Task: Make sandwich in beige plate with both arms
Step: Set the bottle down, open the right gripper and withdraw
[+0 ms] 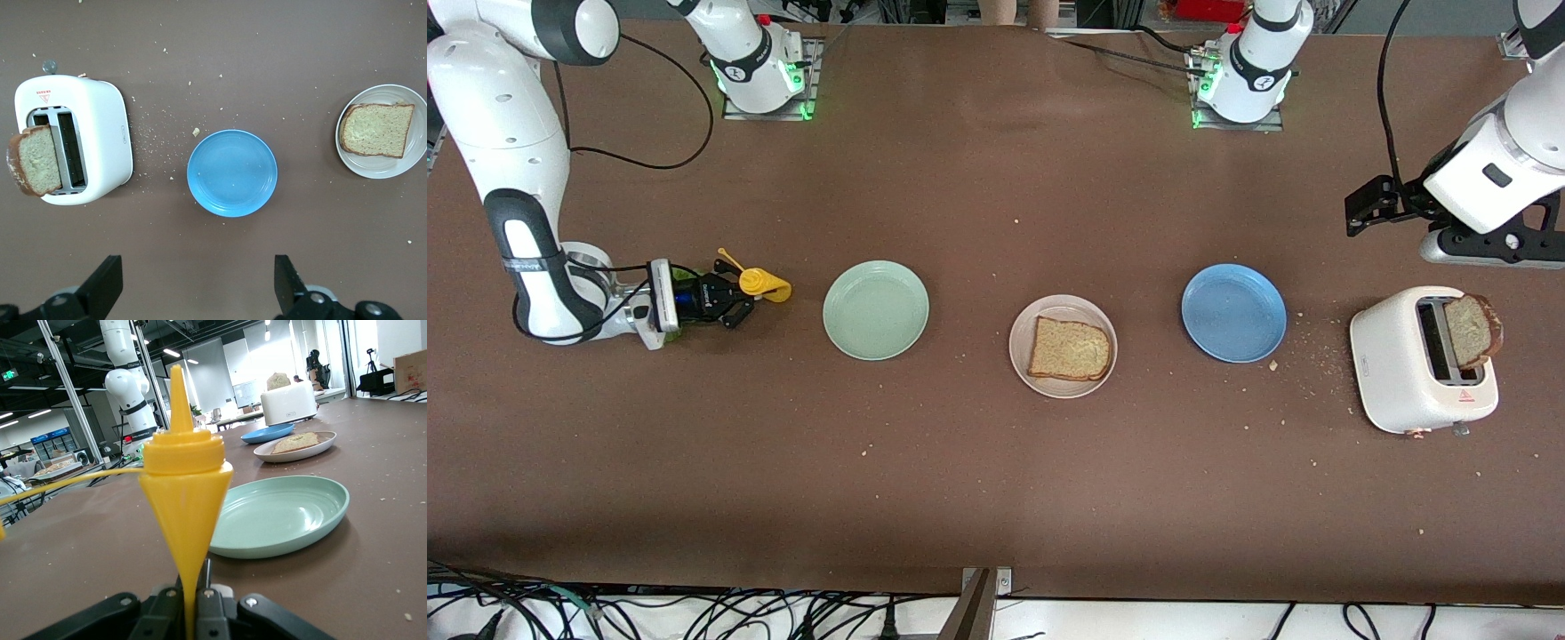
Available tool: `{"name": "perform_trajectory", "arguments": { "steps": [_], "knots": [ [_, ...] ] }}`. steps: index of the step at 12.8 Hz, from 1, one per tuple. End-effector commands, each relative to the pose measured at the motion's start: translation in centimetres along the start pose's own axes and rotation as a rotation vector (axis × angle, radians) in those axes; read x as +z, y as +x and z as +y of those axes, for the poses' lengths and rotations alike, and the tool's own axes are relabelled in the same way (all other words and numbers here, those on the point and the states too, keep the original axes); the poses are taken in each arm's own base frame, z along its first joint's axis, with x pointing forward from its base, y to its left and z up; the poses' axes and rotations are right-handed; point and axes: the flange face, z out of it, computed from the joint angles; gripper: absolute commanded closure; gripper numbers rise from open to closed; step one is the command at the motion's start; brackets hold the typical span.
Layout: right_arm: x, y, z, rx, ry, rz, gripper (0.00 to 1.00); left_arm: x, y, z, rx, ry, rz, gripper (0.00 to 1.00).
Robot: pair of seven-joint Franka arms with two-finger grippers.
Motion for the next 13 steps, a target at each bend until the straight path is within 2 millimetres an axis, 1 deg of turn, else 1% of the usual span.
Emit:
{"name": "perform_trajectory", "arguments": {
  "steps": [1, 2, 3, 4, 6, 8, 9, 10, 11, 13],
  "knots": [
    [-0.5, 0.4, 0.2, -0.008, -0.006, 0.04, 0.52, -0.2, -0.1, 0.0, -0.005, -0.016, 0.007, 0.0],
    [-0.5, 0.5, 0.3, 0.006, -0.006, 0.038, 0.34, -0.2, -0.1, -0.1, -0.006, -0.016, 0.007, 0.0],
    [-0.5, 0.6, 0.2, 0.034, -0.002, 0.037, 0.2, -0.2, -0.1, -0.1, -0.006, -0.019, 0.007, 0.0],
    [-0.6, 0.8, 0.3, 0.062, 0.001, 0.032, 0.08, -0.2, -0.1, 0.0, -0.006, -0.02, 0.007, 0.0],
    [-1.8, 1.6, 0.7, 0.101, 0.005, -0.005, 0.06, -0.2, -0.1, -0.1, -0.007, -0.022, 0.006, 0.0],
    [-4.4, 2.3, 0.6, 0.171, 0.009, -0.067, 0.06, -0.2, 0.0, -0.2, -0.006, -0.018, 0.011, 0.0],
    [-6.1, 2.5, 0.4, 0.204, 0.006, -0.106, 0.06, -0.4, 0.3, -0.4, -0.01, -0.015, 0.034, 0.0],
    [-7.3, 3.3, 0.6, 0.223, 0.008, -0.142, 0.06, -0.4, 0.3, -0.3, -0.008, -0.012, 0.038, 0.0],
    [-9.0, 4.6, 0.9, 0.24, 0.0, -0.194, 0.06, -0.4, 0.3, -0.3, -0.008, -0.012, 0.038, 0.0],
    [-11.8, 8.9, 2.3, 0.311, -0.026, -0.315, 0.06, -0.4, 0.3, -0.3, -0.008, -0.012, 0.038, 0.0]
  ]
}}
